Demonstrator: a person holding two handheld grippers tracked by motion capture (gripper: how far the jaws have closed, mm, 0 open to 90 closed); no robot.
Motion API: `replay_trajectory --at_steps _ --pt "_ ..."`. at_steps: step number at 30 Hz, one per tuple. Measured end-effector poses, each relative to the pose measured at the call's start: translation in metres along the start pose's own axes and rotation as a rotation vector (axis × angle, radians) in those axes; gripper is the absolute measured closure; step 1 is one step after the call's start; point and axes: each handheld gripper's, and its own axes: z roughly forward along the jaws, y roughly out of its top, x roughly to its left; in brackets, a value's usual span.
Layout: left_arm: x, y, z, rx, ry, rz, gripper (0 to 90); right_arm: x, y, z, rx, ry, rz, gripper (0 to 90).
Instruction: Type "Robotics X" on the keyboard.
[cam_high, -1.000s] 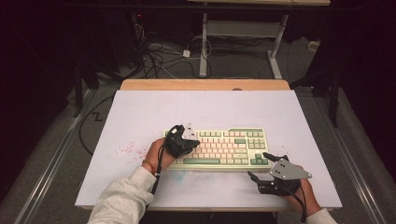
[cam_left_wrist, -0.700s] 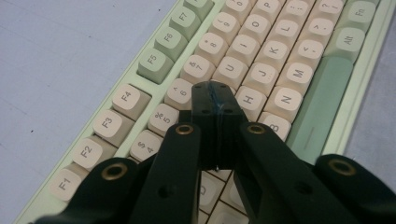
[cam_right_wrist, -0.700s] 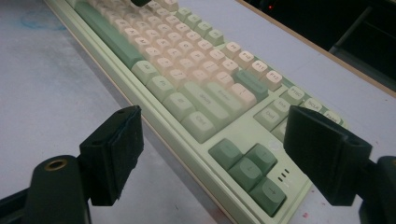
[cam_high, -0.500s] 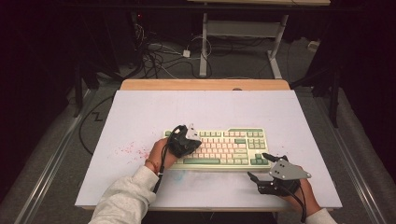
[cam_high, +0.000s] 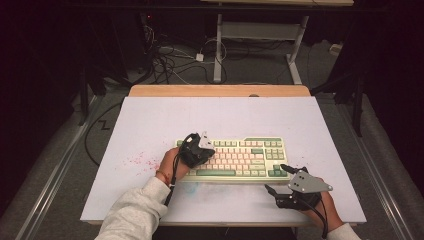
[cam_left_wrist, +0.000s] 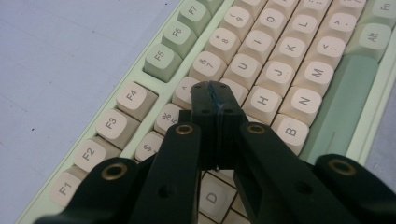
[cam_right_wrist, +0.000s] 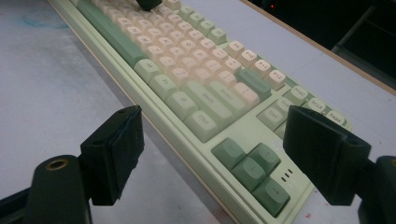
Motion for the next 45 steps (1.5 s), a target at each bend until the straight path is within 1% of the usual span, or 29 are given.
replay_trajectory --at_steps 6,8,10,11,14,15,18,20,23,25,27,31,32,34,36,38,39,40,41,42,44,45 --pt "-0.001 0.000 0.000 0.004 0.008 0.005 86.9 0.000 0.000 0.000 0.000 -0.001 0.003 21.2" --pt "-0.001 0.000 0.002 0.019 0.006 0.005 87.0 0.000 0.000 0.000 0.001 0.000 0.002 21.2" --pt "-0.001 0.000 0.003 0.017 -0.002 0.003 87.1 0.000 0.000 0.000 0.004 0.001 0.001 21.1" --pt "-0.002 0.001 0.002 0.019 0.002 0.011 87.0 0.000 0.000 0.000 0.005 0.001 0.001 21.1" --pt "-0.003 0.001 -0.001 0.000 0.005 0.011 87.0 0.000 0.000 0.000 0.000 0.000 -0.001 21.1" --pt "-0.003 0.002 -0.002 0.000 0.013 0.016 87.0 0.000 0.000 0.000 0.000 0.000 0.001 21.1" --pt "-0.003 0.001 -0.005 -0.010 0.018 0.015 87.0 0.000 0.000 -0.001 -0.001 -0.001 0.001 21.2" --pt "-0.004 0.001 -0.007 -0.022 0.014 0.018 86.9 0.000 0.000 -0.001 -0.001 -0.002 0.001 21.1" --pt "-0.004 0.001 -0.011 -0.042 0.022 0.020 86.8 0.000 0.001 -0.001 -0.003 -0.003 0.003 21.1" --pt "-0.004 0.000 -0.014 -0.053 0.026 0.021 84.0 0.000 0.001 -0.001 -0.004 -0.004 0.003 21.1" --pt "-0.004 -0.002 -0.018 -0.075 0.027 0.016 83.9 0.000 0.001 -0.001 -0.005 -0.006 0.003 21.2" --pt "-0.003 -0.004 -0.026 -0.125 0.031 0.022 75.6 -0.001 0.002 -0.002 -0.007 -0.007 0.007 21.5" --pt "-0.003 -0.005 -0.028 -0.134 0.035 0.021 70.1 -0.001 0.002 -0.002 -0.007 -0.007 0.008 21.8" --pt "-0.004 -0.006 -0.030 -0.148 0.042 0.024 64.7 0.000 0.002 -0.002 -0.005 -0.008 0.007 22.6" --pt "-0.005 -0.007 -0.032 -0.147 0.053 0.031 52.8 0.000 0.002 -0.002 -0.005 -0.007 0.009 24.9" --pt "-0.005 -0.008 -0.034 -0.156 0.056 0.037 47.1 0.000 0.002 -0.002 -0.004 -0.006 0.010 28.9" --pt "-0.006 -0.009 -0.035 -0.165 0.077 0.035 42.1 0.000 0.003 -0.002 -0.004 -0.001 0.011 30.3" --pt "-0.006 -0.010 -0.037 -0.171 0.090 0.030 32.9 0.001 0.003 -0.001 -0.002 0.001 0.010 31.9" --pt "-0.007 -0.012 -0.039 -0.179 0.104 0.033 29.5 0.001 0.003 -0.001 -0.001 0.001 0.008 33.7" --pt "-0.007 -0.013 -0.040 -0.189 0.113 0.031 28.9 0.001 0.003 -0.002 -0.002 0.002 0.008 35.8" --pt "-0.008 -0.016 -0.044 -0.202 0.121 0.031 23.2 0.001 0.003 -0.002 -0.002 0.008 0.010 41.6" --pt "-0.009 -0.018 -0.046 -0.210 0.131 0.037 23.1 0.001 0.004 -0.002 -0.004 0.006 0.007 45.1"
